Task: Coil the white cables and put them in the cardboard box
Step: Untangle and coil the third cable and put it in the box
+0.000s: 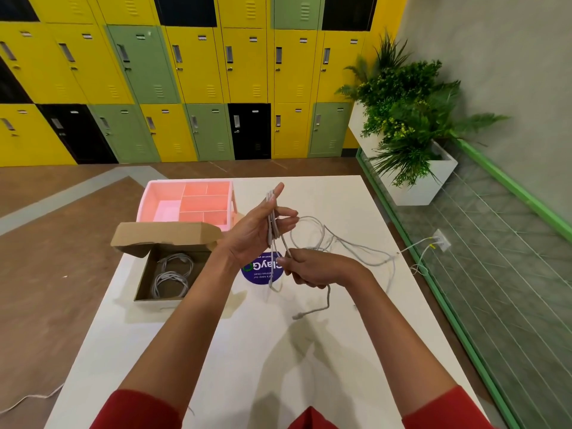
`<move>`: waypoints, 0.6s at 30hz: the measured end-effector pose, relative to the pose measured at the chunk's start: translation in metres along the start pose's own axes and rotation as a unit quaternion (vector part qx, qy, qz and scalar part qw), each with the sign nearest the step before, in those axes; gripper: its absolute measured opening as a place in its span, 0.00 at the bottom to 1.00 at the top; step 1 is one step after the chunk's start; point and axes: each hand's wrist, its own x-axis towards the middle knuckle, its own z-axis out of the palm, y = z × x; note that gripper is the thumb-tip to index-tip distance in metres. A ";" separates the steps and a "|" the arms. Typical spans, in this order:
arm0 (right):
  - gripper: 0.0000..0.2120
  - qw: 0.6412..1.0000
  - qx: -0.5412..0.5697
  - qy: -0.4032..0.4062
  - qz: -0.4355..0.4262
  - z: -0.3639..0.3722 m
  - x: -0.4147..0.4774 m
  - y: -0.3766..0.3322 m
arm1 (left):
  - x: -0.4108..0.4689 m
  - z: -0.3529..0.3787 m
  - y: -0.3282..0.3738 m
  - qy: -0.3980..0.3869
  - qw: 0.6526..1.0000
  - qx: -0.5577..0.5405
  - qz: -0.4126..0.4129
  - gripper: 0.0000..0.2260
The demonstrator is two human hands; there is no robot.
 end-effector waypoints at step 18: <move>0.19 0.950 -0.079 0.290 -0.079 -0.039 -0.007 0.002 | -0.014 0.003 -0.012 -0.108 0.957 0.240 -0.123 0.14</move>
